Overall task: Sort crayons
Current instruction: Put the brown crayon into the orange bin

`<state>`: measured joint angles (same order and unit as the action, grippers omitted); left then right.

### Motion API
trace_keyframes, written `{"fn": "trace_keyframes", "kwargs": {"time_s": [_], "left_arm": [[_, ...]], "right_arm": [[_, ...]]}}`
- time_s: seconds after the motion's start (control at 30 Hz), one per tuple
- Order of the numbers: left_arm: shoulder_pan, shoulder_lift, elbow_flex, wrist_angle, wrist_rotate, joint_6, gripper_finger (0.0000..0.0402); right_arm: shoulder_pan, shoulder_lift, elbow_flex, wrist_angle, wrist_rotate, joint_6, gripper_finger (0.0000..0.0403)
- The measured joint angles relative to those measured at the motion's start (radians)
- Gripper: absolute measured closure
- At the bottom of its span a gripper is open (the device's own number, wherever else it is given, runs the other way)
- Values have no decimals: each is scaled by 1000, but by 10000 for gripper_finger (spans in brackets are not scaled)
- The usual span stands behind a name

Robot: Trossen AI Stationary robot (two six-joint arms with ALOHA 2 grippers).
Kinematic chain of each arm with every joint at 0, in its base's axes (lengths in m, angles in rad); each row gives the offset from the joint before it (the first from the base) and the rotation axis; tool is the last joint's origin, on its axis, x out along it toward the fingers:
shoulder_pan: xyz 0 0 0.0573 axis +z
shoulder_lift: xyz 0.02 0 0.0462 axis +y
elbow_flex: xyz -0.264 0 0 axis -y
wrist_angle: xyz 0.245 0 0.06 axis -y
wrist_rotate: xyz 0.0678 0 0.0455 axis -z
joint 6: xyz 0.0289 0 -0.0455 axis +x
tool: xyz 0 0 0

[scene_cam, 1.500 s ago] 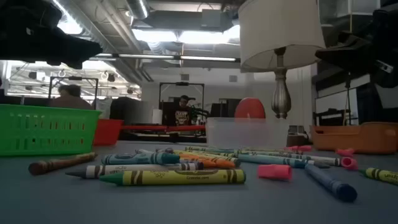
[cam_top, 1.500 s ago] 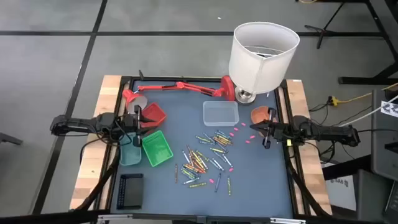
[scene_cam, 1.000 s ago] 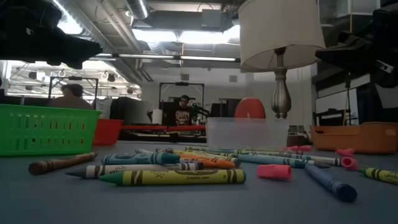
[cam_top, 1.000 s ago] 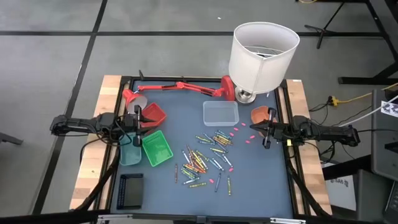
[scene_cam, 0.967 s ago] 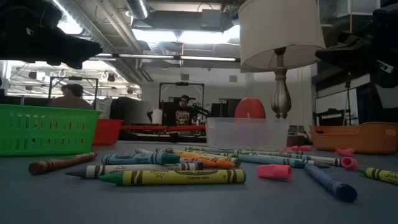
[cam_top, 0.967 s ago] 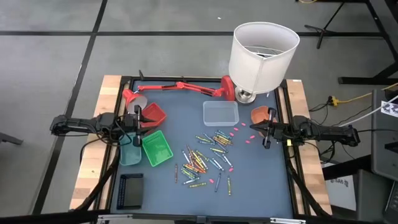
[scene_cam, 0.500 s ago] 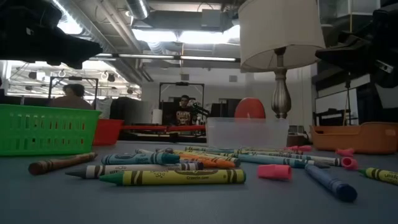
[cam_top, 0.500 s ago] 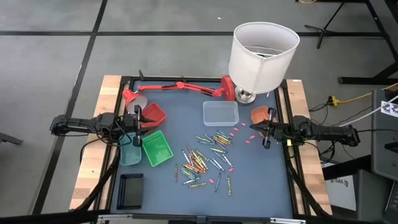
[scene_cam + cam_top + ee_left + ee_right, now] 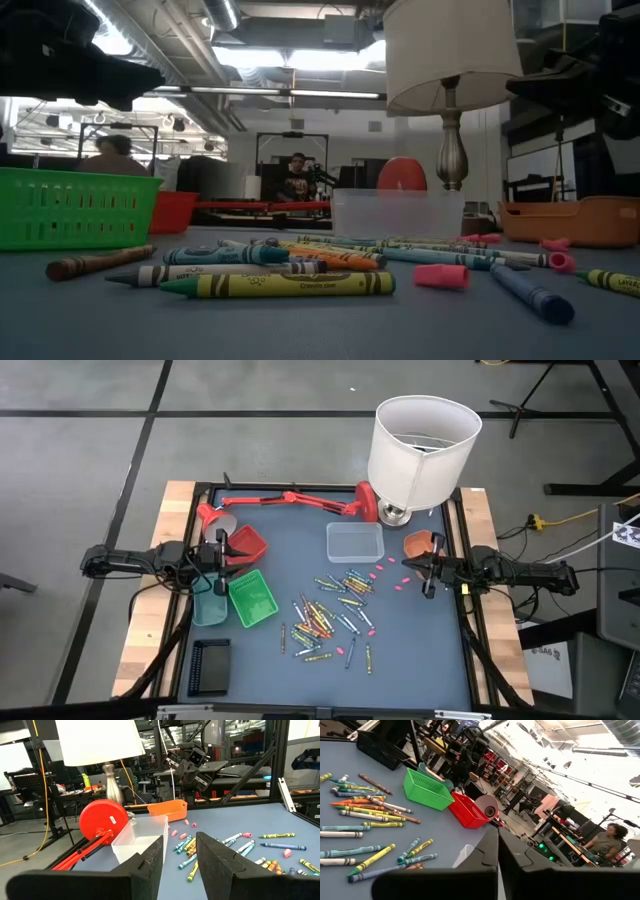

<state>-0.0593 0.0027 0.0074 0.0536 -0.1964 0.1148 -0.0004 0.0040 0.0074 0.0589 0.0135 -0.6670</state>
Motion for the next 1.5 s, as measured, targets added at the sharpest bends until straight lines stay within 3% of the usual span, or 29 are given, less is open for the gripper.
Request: {"fn": "trace_keyframes", "kwargs": {"time_s": [0.9,0.97,1.17,1.27,1.37,1.5], "left_arm": [[0,0,0,6,0,0,302],[0,0,0,6,0,0,302],[0,0,0,7,0,0,302],[0,0,0,7,0,0,302],[0,0,0,7,0,0,302],[0,0,0,7,0,0,302]], "right_arm": [[0,0,0,-2,-29,15,402],[0,0,0,4,-39,96,402],[0,0,0,-17,-24,741,402],[0,0,0,-31,-32,950,402],[0,0,0,-23,-31,991,402],[0,0,0,7,21,930,402]]}}
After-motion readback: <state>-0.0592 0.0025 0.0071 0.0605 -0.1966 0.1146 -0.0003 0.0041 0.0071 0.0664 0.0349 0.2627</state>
